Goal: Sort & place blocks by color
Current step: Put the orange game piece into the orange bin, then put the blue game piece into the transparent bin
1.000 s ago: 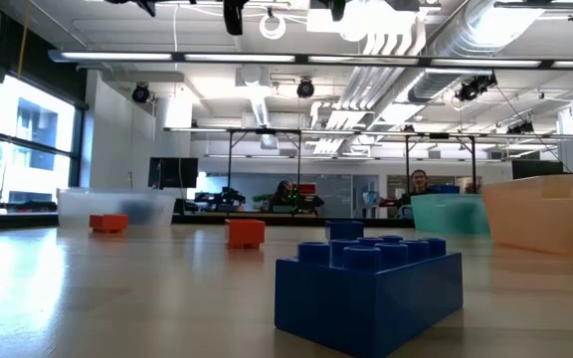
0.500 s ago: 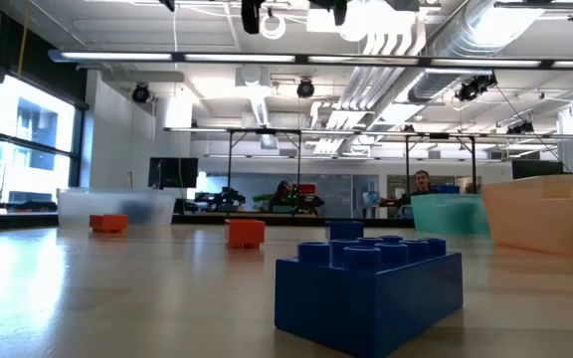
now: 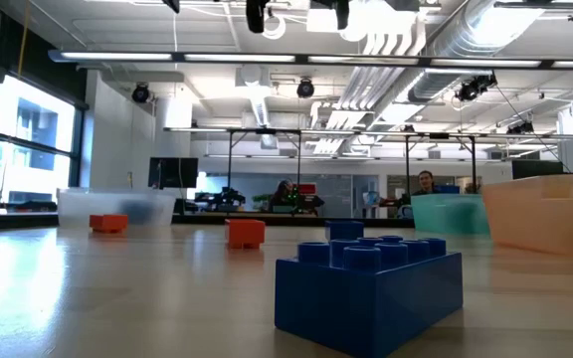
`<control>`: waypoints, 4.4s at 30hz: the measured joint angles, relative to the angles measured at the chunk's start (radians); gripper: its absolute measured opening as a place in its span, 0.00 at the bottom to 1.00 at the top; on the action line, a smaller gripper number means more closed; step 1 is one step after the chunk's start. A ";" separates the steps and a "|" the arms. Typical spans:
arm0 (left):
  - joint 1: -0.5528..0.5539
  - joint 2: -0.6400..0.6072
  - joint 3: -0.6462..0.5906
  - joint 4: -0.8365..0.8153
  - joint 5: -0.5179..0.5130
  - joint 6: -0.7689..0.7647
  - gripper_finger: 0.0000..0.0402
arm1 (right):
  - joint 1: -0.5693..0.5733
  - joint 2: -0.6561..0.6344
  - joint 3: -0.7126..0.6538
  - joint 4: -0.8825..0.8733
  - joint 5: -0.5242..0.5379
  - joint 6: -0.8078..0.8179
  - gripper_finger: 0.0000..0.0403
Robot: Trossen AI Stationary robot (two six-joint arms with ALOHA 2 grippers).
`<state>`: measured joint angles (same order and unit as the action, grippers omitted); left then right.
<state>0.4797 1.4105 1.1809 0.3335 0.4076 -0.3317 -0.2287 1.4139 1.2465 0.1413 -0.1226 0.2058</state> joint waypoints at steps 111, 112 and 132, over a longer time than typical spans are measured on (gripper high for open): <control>0.060 -0.026 -0.001 -0.607 -0.030 0.135 0.58 | 0.527 0.001 -0.295 -1.297 0.017 1.256 0.44; 0.060 -0.026 -0.001 -0.607 -0.030 0.137 0.58 | 0.535 0.001 -0.276 -1.296 0.036 1.255 0.44; 0.060 -0.026 -0.001 -0.607 -0.033 0.109 0.58 | 0.841 0.000 -0.148 -1.176 0.060 1.398 0.57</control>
<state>0.5396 1.3849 1.1801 -0.2733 0.3748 -0.2229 0.6126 1.4143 1.0988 -1.0350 -0.0623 1.6039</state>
